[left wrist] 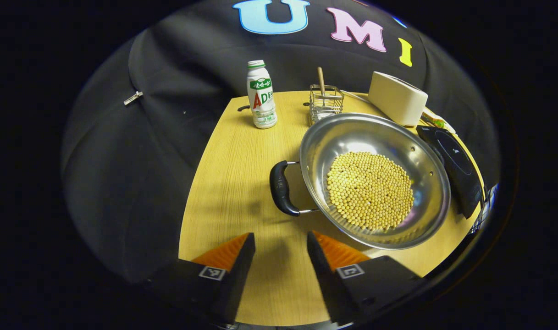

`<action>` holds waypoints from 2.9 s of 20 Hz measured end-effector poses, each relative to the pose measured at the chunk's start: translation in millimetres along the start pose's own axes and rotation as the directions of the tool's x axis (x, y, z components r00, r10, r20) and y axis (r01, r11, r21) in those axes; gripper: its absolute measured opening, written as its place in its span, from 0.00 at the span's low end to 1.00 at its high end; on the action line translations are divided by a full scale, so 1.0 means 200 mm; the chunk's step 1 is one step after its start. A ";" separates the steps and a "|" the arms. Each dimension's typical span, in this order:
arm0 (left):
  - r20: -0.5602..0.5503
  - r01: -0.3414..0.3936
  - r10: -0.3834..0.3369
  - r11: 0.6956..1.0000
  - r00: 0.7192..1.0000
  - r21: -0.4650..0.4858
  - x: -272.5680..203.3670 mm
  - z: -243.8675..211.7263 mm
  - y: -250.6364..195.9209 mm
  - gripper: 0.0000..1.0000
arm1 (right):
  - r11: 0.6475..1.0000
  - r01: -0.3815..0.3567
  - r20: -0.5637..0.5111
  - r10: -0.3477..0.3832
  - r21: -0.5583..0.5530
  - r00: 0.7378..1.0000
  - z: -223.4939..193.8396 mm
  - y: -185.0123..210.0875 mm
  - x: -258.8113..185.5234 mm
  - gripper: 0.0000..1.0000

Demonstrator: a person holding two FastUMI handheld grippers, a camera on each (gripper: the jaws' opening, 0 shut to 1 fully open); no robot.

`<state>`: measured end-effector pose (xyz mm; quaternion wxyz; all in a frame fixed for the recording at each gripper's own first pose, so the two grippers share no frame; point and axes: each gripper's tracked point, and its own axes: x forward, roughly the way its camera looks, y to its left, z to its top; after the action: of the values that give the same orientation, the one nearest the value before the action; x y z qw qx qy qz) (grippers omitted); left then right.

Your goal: First push the handle of the pot to place it horizontally, then grasp the pot with both hands and set it on the induction cooktop.

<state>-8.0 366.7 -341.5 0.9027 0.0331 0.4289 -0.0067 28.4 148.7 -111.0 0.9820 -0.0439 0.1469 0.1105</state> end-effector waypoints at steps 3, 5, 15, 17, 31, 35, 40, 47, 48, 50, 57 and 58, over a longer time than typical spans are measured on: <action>0.032 -0.052 0.053 0.998 0.998 -0.033 -0.05 0.02 0.05 0.89 | 0.993 -0.099 -0.054 0.103 0.071 0.993 -0.08 0.17 0.07 0.98; 0.075 -0.083 0.088 0.995 0.993 -0.058 -0.08 0.06 0.07 0.90 | 0.979 -0.154 -0.113 0.169 0.135 0.979 -0.16 0.28 0.12 0.98; 0.177 0.016 -0.001 0.996 0.984 -0.083 -0.04 0.27 -0.04 0.91 | 0.947 -0.202 -0.270 0.269 0.252 0.925 -0.38 0.56 0.42 0.98; 0.166 0.028 -0.014 0.996 0.986 -0.081 0.01 0.29 -0.06 0.91 | 0.942 -0.208 -0.303 0.285 0.262 0.909 -0.44 0.63 0.46 0.98; -0.011 0.090 -0.092 0.990 0.996 -0.107 0.33 0.23 -0.11 0.88 | 0.925 -0.156 -0.569 0.339 0.345 0.749 -0.92 0.97 0.67 0.99; -0.023 0.103 -0.106 0.989 0.994 -0.103 0.36 0.23 -0.13 0.86 | 0.932 -0.138 -0.615 0.328 0.336 0.717 -1.01 1.00 0.72 0.99; -0.026 0.109 -0.112 0.988 0.993 -0.114 0.38 0.24 -0.11 0.85 | 0.922 -0.105 -0.649 0.340 0.373 0.680 -1.06 1.07 0.77 0.97; -0.028 0.127 -0.132 0.981 0.991 -0.146 0.40 0.25 -0.10 0.70 | 0.933 -0.060 -0.699 0.307 0.355 0.646 -1.13 1.08 0.80 0.68; -0.020 0.125 -0.130 0.980 0.991 -0.157 0.40 0.25 -0.10 0.69 | 0.936 -0.062 -0.702 0.302 0.346 0.645 -1.13 1.08 0.79 0.67; -0.036 0.116 -0.123 0.981 0.992 -0.154 0.40 0.24 -0.10 0.66 | 0.941 -0.062 -0.706 0.292 0.333 0.645 -1.13 1.08 0.80 0.67; -0.031 0.094 -0.102 0.976 0.994 -0.194 0.33 0.24 -0.14 0.59 | 0.944 -0.075 -0.696 0.288 0.320 0.657 -1.10 1.08 0.78 0.58; -0.024 0.089 -0.095 0.977 0.995 -0.193 0.30 0.25 -0.15 0.58 | 0.944 -0.082 -0.689 0.291 0.319 0.664 -1.08 1.08 0.78 0.59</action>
<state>68.3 334.7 -358.4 0.8932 -0.0738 0.4435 -0.0065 63.3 363.7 -375.2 0.8225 0.0607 0.5411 0.1644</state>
